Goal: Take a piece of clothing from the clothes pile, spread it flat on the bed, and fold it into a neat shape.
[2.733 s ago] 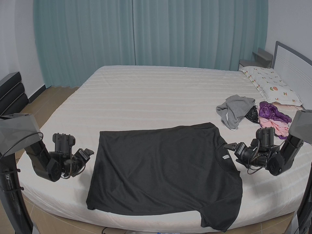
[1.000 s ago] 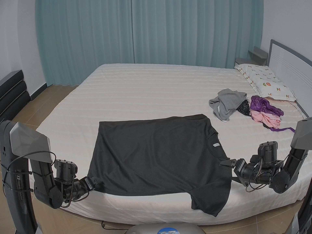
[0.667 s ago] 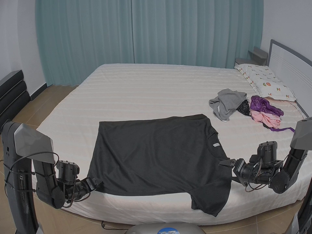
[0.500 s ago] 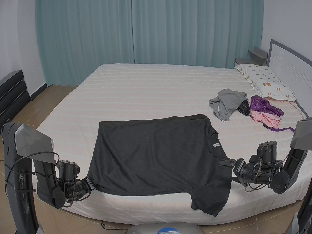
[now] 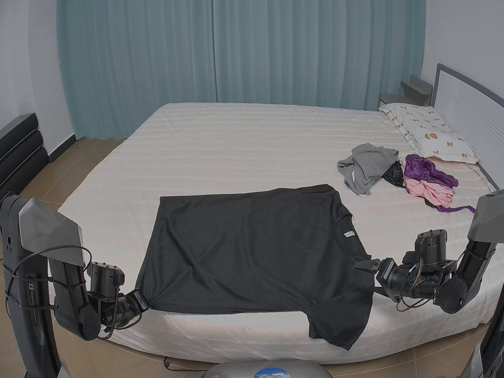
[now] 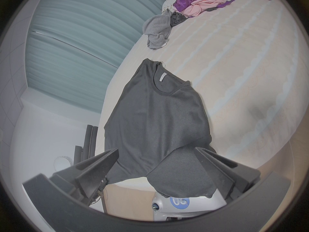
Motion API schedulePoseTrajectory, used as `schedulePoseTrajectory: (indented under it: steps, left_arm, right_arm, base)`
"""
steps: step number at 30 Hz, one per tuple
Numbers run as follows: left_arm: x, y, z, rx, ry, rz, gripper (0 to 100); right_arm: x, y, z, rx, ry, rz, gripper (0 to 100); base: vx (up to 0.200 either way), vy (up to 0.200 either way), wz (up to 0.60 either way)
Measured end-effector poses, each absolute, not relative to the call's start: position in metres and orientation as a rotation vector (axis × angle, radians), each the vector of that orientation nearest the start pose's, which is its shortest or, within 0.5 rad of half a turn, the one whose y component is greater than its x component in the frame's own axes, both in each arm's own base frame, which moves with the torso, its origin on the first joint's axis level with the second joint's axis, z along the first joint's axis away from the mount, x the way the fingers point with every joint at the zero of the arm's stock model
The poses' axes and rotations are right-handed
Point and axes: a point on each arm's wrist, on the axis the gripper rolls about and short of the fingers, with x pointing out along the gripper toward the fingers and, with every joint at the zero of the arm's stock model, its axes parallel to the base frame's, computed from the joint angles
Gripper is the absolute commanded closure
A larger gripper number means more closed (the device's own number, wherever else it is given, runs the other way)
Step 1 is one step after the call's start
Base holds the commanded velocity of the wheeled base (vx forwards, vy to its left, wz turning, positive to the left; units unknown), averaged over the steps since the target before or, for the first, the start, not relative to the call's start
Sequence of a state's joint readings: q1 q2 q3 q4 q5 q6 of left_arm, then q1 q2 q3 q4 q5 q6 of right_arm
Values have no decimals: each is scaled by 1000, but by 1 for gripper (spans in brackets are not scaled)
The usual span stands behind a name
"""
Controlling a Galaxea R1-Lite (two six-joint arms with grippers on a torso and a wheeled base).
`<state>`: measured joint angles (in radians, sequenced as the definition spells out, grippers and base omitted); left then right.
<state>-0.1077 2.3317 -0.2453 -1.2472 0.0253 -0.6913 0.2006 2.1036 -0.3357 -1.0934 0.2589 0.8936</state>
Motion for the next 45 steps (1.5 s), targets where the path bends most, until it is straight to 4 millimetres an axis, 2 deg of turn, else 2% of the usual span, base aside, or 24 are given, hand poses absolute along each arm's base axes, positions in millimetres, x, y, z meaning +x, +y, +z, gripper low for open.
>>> schedulePoseTrajectory:
  steps: [10,25,26,32,45]
  left_arm:
    - [247,-26,-44,-592,831,216,100]
    - [247,-27,-44,-592,834,215,100]
    - [247,-27,-44,-592,834,215,100]
    - [248,-27,-44,-596,832,218,100]
    - [255,-27,-40,-646,760,212,100]
  right_arm:
    - [268,56,-4,772,843,60,0]
    - [287,54,-30,703,870,5,0]
    - [288,54,-31,702,870,4,100]
    - [297,55,-35,705,858,8,100]
    - [330,46,-23,726,738,20,100]
  base:
    - [0,0,0]
    - [0,0,0]
    - [0,0,0]
    - [0,0,0]
    - [0,0,0]
